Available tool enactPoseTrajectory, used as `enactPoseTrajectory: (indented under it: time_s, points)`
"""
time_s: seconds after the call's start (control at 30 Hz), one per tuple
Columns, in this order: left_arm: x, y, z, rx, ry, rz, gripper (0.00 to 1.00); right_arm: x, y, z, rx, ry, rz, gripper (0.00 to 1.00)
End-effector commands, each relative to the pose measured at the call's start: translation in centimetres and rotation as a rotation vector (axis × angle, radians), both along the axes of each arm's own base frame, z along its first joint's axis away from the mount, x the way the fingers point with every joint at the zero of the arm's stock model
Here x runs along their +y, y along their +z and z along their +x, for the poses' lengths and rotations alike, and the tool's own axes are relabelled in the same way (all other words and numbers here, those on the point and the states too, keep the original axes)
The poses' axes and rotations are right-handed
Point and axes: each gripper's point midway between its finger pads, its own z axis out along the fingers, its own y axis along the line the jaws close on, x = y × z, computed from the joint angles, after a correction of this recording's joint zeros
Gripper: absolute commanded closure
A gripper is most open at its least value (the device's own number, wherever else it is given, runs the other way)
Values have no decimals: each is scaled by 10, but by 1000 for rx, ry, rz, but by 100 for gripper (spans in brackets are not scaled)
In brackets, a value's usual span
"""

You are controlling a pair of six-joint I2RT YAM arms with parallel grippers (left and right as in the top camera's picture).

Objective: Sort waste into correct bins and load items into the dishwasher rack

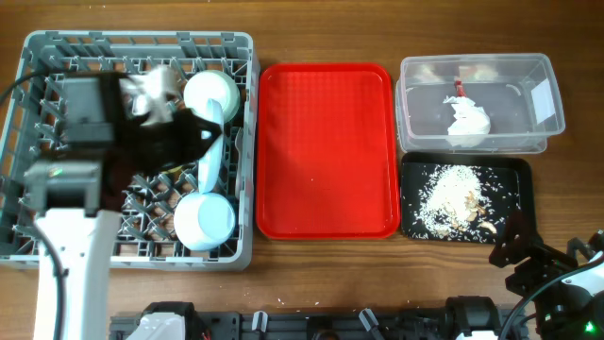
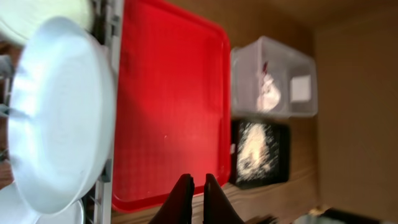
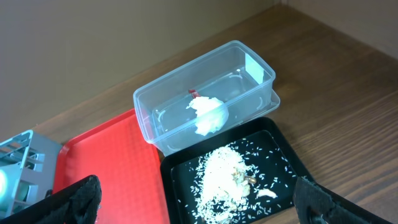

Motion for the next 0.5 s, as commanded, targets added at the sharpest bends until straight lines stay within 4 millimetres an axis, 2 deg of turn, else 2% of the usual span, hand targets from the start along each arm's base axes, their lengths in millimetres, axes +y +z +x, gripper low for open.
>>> enactPoseTrajectory:
  time_s: [0.0,0.03,0.1,0.13,0.17,0.2,0.23,0.27,0.37,0.47]
  points:
    - [-24,-46,13,73,-18,169,89,1,2,-1,-13,0,8,0]
    - [-29,-60,22,85,-6,236,89,1,2,-1,-13,0,8,0]
    - [-28,-98,41,128,46,398,88,1,2,-1,-13,0,9,0]
    - [-19,-113,46,155,72,467,88,1,2,-1,-13,0,9,0]
    - [-1,-121,50,180,135,539,87,1,2,-1,-13,0,8,0]
    - [23,-121,51,193,229,603,87,1,2,-1,-13,0,8,0]
    - [59,-92,49,181,368,613,87,1,2,-1,-13,0,8,0]
    - [70,-76,49,156,416,590,86,1,2,-1,-13,0,9,0]
    - [94,-36,43,60,512,533,80,1,2,-1,-13,0,8,0]
    - [108,-14,33,2,571,505,69,1,2,-1,-13,0,9,0]
